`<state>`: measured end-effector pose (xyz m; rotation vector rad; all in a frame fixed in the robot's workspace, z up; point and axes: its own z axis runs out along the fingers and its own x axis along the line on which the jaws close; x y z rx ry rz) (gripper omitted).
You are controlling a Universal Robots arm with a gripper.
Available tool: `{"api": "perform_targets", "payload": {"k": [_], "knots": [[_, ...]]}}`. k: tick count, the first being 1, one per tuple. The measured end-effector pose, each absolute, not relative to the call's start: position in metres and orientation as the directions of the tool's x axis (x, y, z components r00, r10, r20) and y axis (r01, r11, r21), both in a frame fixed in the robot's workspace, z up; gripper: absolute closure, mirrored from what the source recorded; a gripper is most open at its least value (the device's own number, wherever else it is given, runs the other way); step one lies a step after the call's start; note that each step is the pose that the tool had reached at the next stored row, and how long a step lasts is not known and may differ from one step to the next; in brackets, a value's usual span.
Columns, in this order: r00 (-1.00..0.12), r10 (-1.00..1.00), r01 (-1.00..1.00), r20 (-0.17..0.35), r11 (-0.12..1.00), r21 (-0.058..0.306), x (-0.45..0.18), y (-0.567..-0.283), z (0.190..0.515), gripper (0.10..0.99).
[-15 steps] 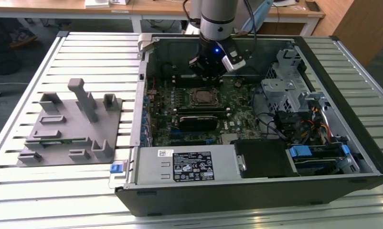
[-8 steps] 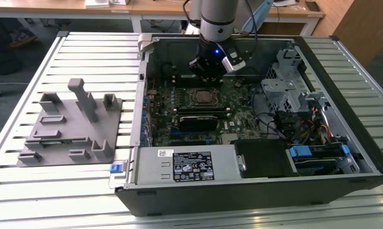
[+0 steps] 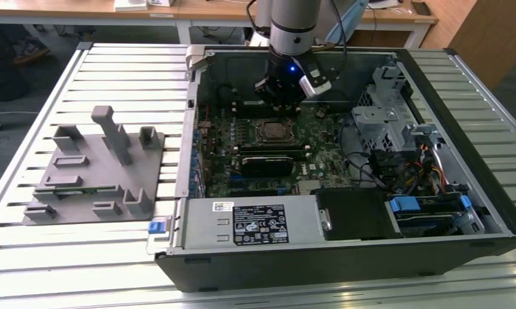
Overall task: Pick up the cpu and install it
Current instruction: 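Install the first cpu locking lever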
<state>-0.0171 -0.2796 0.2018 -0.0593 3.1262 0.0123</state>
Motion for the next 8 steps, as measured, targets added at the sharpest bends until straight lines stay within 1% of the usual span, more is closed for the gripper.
{"api": "perform_targets", "payload": {"k": [4,8], "knots": [[-0.999,-0.038,-0.038,-0.014,0.999,-0.023,-0.0171,-0.2796,0.1997,0.980],[-0.999,-0.038,-0.038,-0.013,0.999,-0.028,-0.0171,-0.2791,0.1984,0.980]]}}
